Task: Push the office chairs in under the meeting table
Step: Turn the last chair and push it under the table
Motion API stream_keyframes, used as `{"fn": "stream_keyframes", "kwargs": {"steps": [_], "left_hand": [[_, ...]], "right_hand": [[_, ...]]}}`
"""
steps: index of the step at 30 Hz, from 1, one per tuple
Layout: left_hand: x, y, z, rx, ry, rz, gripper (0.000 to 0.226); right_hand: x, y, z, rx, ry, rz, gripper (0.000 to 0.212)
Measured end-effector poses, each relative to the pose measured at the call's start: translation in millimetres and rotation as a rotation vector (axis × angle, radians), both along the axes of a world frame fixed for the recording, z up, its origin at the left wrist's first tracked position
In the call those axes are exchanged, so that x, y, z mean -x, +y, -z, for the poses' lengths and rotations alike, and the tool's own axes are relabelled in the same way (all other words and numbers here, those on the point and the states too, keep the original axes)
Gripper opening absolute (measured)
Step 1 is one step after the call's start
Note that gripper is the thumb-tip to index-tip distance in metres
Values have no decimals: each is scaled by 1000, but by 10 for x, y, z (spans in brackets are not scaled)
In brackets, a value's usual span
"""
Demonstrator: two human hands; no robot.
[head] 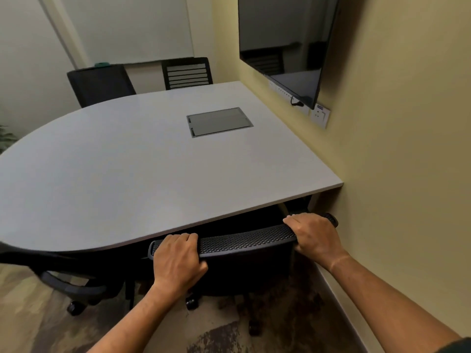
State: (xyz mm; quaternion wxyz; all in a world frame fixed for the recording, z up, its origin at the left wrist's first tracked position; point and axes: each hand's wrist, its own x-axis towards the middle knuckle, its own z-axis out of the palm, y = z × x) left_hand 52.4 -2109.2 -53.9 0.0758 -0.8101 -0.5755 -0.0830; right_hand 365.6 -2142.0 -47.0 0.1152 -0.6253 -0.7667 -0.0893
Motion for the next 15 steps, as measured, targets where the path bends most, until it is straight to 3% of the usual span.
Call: {"fn": "stream_keyframes", "kwargs": {"steps": [15], "left_hand": [[-313, 196, -24, 18, 15, -130, 32]], "right_hand": [[-352, 345, -13, 103, -90, -53, 46]]}}
